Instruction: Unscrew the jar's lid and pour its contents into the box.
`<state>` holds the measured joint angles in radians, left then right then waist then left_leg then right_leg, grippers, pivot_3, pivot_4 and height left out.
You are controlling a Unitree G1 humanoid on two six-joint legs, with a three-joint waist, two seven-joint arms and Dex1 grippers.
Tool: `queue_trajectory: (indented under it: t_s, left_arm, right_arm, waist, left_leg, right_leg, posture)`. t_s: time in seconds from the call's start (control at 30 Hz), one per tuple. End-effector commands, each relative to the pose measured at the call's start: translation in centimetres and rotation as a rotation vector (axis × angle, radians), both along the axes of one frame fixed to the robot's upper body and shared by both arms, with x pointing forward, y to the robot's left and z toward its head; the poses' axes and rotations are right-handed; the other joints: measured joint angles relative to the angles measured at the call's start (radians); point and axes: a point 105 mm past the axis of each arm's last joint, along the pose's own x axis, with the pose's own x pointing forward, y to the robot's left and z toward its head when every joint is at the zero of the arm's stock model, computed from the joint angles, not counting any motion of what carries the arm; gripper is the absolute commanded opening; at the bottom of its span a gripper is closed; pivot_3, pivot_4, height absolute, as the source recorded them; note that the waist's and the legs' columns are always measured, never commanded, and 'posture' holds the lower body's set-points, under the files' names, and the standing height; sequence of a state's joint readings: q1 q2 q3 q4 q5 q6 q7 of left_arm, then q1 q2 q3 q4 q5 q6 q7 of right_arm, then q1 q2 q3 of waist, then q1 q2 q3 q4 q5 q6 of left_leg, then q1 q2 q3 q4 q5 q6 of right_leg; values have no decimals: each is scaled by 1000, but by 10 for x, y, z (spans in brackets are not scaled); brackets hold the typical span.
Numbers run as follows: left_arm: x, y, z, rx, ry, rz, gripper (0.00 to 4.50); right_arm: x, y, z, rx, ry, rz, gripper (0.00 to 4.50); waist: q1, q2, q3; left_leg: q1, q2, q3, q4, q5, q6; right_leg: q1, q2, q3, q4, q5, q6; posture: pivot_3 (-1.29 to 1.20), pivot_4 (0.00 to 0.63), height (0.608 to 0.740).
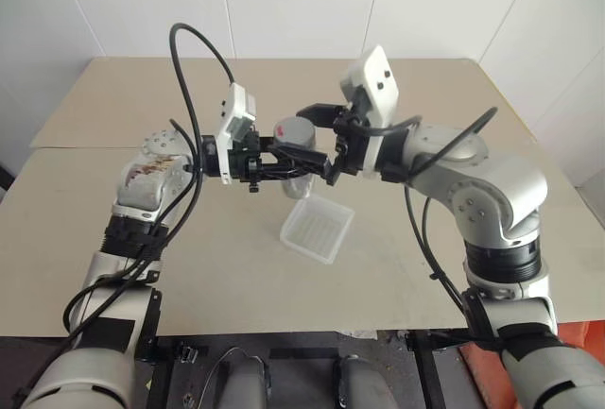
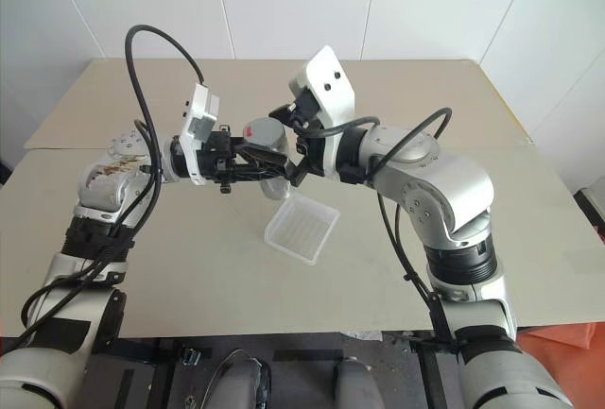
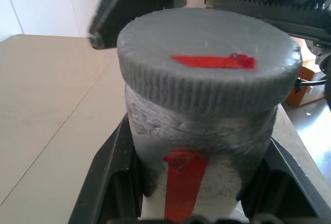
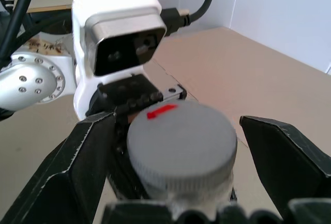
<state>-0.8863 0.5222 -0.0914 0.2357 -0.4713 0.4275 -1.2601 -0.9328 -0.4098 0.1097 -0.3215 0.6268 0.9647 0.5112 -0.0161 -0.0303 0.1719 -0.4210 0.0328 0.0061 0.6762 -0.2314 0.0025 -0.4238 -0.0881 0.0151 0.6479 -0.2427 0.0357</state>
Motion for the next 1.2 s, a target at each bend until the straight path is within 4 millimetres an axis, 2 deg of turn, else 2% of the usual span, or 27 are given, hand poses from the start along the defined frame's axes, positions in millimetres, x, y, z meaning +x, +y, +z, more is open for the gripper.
queue_trajectory:
  t_s: [0.03,0.3,0.47,0.5,0.63,0.8,0.97,1.13,1.2]
  left_arm:
    - [-3,-1,14,-9,-65,-19,1929]
    - [-8,0,10,4,-68,-32,1929]
    - [-9,2,6,26,-65,-34,1929]
    - [-9,2,5,32,-63,-38,1929]
    - [-17,5,4,37,-79,-109,1929]
    - [-41,12,6,53,-83,-346,1929]
    - [-48,6,3,88,-79,-428,1929]
    - [-50,2,2,106,-94,-454,1929]
    - [-46,5,2,109,-103,-428,1929]
  right_arm:
    - [0,2,13,16,-38,-4,4500]
    - [2,4,9,2,-28,7,4500]
    - [3,3,10,6,-41,12,2951]
    - [2,2,11,6,-44,17,2813]
    - [-4,0,10,7,-58,104,2814]
    - [-30,-5,-7,-38,-49,507,2814]
    - [-31,0,-14,-76,-35,738,2814]
    - [-16,9,-14,-93,-46,748,2814]
    - [-12,8,-12,-87,-54,721,3506]
  waist:
    - [0,0,0]
    - [0,0,0]
    - [0,0,0]
    - [0,0,0]
    - [1,0,0]
    - [0,0,0]
    - [-6,0,0]
    - [-8,1,0]
    - [-5,1,0]
  left_leg:
    - [0,0,0,0,0,0]
    - [0,0,0,0,0,0]
    - [0,0,0,0,0,0]
    - [0,0,0,0,0,0]
    - [0,0,0,0,0,0]
    - [0,0,0,0,0,0]
    - [1,0,-1,1,0,0]
    - [1,1,-1,1,0,0]
    - [1,1,-1,1,0,0]
  right_leg:
    - [0,0,0,0,0,0]
    - [0,0,0,0,0,0]
    - [0,0,0,0,0,0]
    - [0,0,0,0,0,0]
    - [0,0,0,0,0,0]
    - [1,0,-1,-1,0,0]
    - [1,1,0,0,0,0]
    - [0,2,0,0,0,0]
    - [1,2,0,1,0,0]
  posture:
    - [0,150,740]
    - [0,150,740]
    - [0,150,740]
    - [0,150,740]
    - [0,150,740]
    - [0,150,740]
    - [0,150,740]
    - [0,150,740]
    - [0,150,740]
